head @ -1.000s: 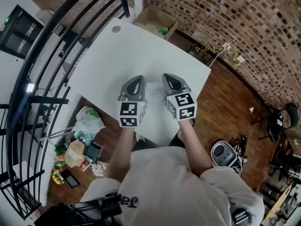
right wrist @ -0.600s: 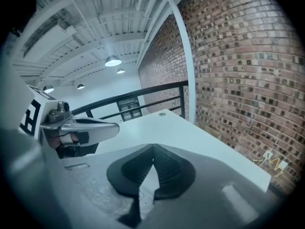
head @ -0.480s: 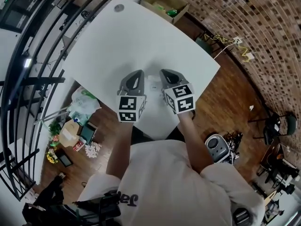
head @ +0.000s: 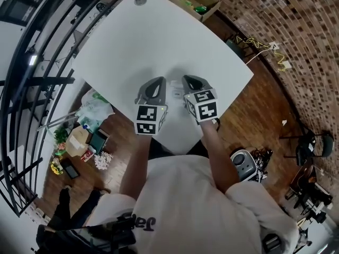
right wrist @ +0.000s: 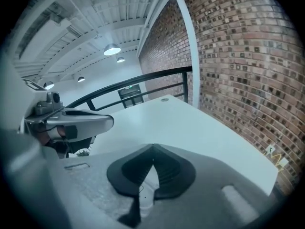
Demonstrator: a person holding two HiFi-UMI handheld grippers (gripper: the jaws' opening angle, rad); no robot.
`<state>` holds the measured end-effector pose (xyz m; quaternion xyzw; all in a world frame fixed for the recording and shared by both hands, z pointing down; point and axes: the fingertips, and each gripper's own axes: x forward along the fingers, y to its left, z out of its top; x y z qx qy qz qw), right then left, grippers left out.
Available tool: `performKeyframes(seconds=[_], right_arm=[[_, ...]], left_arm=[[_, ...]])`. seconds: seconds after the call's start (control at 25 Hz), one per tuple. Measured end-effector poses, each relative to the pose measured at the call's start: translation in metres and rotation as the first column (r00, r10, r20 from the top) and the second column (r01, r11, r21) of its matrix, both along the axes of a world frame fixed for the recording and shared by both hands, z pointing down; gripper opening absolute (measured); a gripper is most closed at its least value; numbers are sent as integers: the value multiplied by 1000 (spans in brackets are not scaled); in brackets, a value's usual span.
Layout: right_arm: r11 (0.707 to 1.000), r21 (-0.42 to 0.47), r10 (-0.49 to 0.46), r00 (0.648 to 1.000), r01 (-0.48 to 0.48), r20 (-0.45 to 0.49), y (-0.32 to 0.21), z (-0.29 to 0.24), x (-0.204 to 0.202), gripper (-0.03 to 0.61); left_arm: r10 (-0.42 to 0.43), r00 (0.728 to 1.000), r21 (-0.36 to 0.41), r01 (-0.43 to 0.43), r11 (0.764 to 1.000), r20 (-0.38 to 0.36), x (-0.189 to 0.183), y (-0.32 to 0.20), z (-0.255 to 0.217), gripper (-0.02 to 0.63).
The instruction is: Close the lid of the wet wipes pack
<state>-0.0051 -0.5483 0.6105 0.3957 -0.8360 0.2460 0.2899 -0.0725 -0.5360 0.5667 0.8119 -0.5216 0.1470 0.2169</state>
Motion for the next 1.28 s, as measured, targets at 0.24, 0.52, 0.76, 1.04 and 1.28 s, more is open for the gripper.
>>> performKeyframes(seconds=[0.24, 0.52, 0.76, 1.04, 1.28], right_arm=[[1000, -9, 6, 1000, -6, 24, 20, -1, 2, -12], [999, -47, 1, 1000, -1, 14, 60, 7, -2, -12], [995, -103, 1, 1000, -3, -16, 89, 36, 0, -12], [990, -142, -16, 999, 11, -37, 97, 57, 2, -12], [984, -174, -63, 994, 47, -88, 98, 68, 2, -12]], left_arm=[[20, 1000, -5, -20, 1000, -4, 2, 12, 4, 17], [48, 999, -10, -48, 999, -9, 5, 26, 6, 17], [48, 999, -9, -48, 999, -17, 6, 36, 6, 17], [29, 999, -24, -30, 999, -21, -1, 42, 8, 17], [5, 1000, -22, -5, 1000, -25, -10, 43, 5, 17]])
